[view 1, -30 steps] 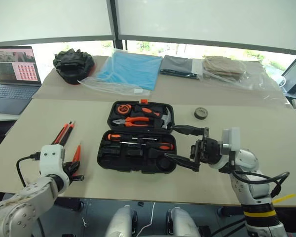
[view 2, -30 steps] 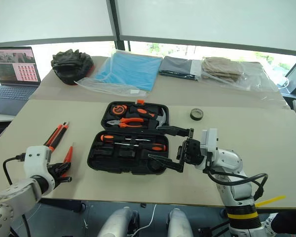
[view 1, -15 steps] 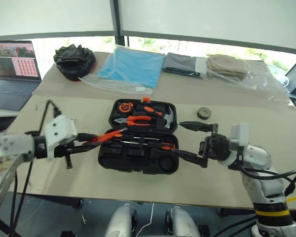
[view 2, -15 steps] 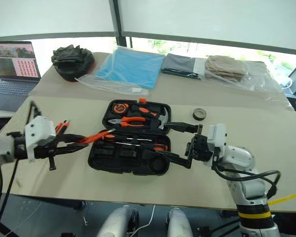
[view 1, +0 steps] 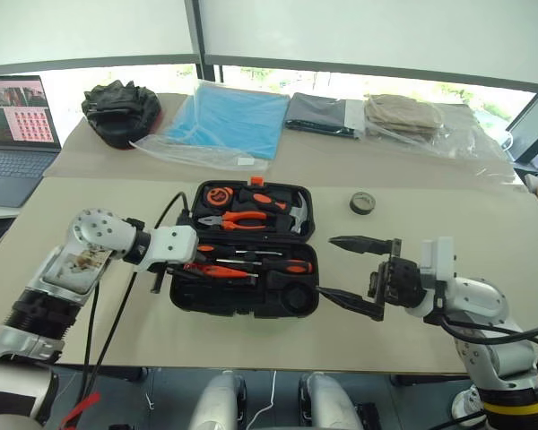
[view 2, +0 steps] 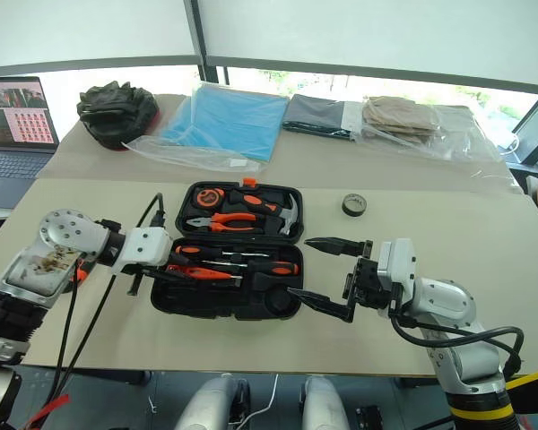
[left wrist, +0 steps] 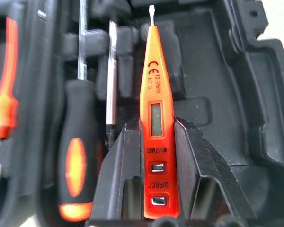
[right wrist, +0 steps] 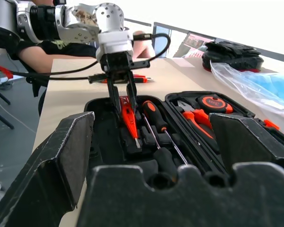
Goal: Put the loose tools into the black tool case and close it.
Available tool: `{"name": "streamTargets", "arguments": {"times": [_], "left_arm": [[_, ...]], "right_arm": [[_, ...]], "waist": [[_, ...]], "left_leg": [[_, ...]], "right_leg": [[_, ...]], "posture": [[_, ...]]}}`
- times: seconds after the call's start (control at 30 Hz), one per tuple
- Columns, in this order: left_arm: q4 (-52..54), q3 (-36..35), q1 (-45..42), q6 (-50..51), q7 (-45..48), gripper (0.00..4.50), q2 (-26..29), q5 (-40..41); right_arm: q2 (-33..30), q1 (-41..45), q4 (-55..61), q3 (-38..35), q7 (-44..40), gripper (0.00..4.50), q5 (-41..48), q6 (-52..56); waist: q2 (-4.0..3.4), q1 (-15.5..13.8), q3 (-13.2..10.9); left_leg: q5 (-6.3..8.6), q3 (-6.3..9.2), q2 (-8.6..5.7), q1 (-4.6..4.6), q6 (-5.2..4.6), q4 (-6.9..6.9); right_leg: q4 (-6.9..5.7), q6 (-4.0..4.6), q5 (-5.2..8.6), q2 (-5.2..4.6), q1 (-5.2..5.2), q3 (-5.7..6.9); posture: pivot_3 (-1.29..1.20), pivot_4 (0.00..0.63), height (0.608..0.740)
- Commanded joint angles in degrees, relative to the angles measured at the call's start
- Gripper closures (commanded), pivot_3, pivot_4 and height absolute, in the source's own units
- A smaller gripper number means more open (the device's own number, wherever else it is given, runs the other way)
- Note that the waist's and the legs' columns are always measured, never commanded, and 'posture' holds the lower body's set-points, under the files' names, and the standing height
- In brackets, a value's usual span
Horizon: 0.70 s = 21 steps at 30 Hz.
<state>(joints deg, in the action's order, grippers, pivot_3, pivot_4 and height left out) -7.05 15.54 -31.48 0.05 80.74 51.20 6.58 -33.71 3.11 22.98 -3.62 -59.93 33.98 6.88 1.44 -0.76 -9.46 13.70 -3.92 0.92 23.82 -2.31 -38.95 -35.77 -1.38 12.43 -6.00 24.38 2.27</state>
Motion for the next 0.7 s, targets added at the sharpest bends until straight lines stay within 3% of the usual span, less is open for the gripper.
{"name": "streamTargets", "arguments": {"times": [0.03, 0.7], "left_arm": [[0.8, 0.0, -1.0, 1.4, -1.1, 4.05, 0.4, -2.8], [11.1, 4.2, -0.3, 14.9, -1.4, 4.05, 2.3, -11.1]], "right_arm": [[-0.5, -1.0, 3.1, -0.4, 0.7, 0.0, 0.9, 0.9], [-0.1, 0.0, 2.4, 0.5, 0.5, 0.0, 0.7, 0.9]], "waist": [[0.0, 0.0, 0.0], [0.0, 0.1, 0.0]], "left_leg": [[0.0, 0.01, 0.0, -0.01, 0.0, 0.0], [-0.01, 0.04, 0.01, -0.1, 0.0, -0.1]], "right_leg": [[-0.02, -0.01, 0.01, 0.0, -0.01, 0.0], [-0.15, -0.1, 0.03, 0.02, -0.09, -0.04]], "posture": [[0.0, 0.15, 0.74], [0.0, 0.15, 0.74]]}}
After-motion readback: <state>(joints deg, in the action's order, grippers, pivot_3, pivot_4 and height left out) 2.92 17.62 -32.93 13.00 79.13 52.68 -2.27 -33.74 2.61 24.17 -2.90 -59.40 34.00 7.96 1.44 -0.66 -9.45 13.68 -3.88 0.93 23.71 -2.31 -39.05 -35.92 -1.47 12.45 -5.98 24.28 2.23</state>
